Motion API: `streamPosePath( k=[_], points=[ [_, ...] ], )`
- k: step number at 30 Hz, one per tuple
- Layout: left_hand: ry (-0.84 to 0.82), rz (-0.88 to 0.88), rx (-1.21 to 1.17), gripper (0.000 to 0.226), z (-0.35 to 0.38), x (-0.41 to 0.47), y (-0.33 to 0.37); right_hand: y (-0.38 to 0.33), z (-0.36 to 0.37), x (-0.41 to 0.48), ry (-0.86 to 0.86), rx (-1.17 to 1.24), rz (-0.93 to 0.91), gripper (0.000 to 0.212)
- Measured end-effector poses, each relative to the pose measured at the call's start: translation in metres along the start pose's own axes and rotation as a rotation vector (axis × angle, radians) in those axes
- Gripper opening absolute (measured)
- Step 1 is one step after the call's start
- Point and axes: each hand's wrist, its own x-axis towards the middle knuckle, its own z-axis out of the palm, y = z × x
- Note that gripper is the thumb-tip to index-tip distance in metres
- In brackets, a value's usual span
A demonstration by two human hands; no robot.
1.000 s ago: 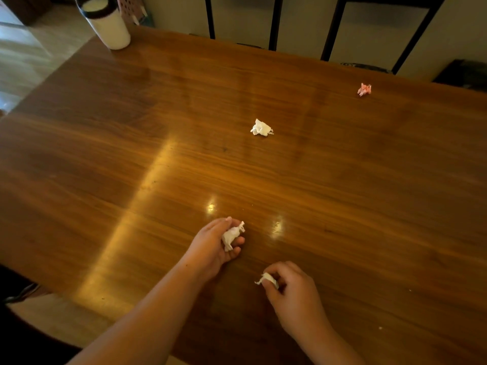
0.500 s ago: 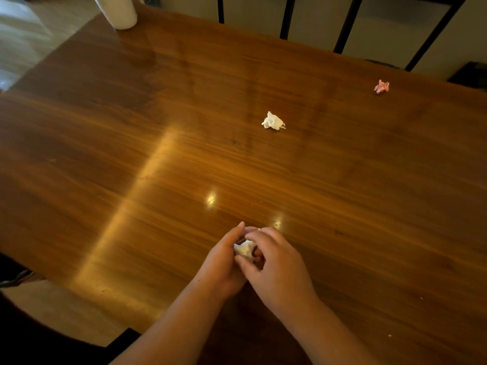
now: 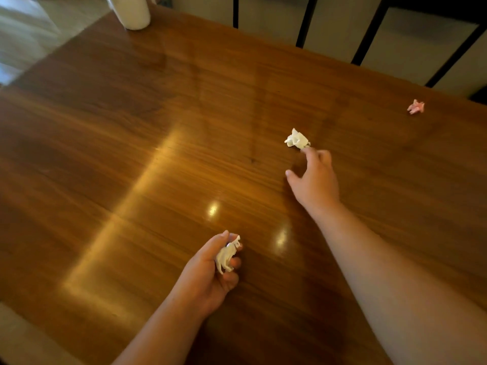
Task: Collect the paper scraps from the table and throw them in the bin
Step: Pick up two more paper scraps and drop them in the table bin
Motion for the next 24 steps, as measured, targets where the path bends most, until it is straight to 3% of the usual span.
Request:
streamPosePath(
  k=[5, 9, 17, 19, 24],
  points=[
    [0.034, -0.020, 0.033, 0.022, -0.014, -0.009, 0.000, -0.015, 0.007, 0.056, -0.020, -0.193, -0.040, 0.063],
    [0.064, -0.041, 0.066, 0.018, -0.023, -0.020, 0.005, -0.025, 0.013, 0.070, -0.086, -0.303, -0.054, 0.041],
    [0.076, -0.086, 0.112, 0.019, -0.036, -0.046, 0.013, -0.034, 0.016, -0.011, -0.108, -0.021, -0.011, 0.009],
    [0.069, -0.109, 0.128, 0.020, -0.041, -0.058, 0.010, -0.037, 0.013, -0.053, -0.183, 0.178, 0.145, 0.002],
    [0.070, -0.141, 0.165, 0.023, -0.061, -0.103, -0.010, -0.044, -0.006, -0.167, -0.384, 1.015, 0.850, 0.010]
  ],
)
